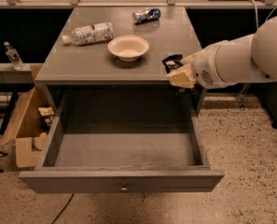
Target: Pick rxbar chocolate from top drawer and place on counter
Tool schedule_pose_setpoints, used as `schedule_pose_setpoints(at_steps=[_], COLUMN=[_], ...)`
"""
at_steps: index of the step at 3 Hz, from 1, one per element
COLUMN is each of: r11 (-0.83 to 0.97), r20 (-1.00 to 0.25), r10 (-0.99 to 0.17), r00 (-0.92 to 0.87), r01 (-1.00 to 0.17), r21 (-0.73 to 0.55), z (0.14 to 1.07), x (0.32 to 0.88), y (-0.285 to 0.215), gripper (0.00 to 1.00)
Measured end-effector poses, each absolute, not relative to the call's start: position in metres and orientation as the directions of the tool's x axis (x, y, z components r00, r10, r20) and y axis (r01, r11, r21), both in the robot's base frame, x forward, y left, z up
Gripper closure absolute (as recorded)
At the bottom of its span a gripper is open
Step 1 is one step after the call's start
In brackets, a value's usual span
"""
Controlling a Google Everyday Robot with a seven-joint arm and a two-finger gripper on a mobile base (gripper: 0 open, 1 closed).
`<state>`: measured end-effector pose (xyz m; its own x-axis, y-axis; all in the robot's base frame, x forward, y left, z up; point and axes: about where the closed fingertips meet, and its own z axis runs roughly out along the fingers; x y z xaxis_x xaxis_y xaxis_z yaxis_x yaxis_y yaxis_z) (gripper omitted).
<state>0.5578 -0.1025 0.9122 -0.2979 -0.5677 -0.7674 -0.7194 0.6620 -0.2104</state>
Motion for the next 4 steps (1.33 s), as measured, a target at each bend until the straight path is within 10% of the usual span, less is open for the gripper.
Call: schedule_pose_setpoints(at_steps=[4], r11=[0.674], r20=[-0.71], r10=[-0.63], r00=[-0.313], r01=[-0.675], r21=[-0.301], z=[0.933], x=[0.678], y=[-0.128], gripper=[1.0])
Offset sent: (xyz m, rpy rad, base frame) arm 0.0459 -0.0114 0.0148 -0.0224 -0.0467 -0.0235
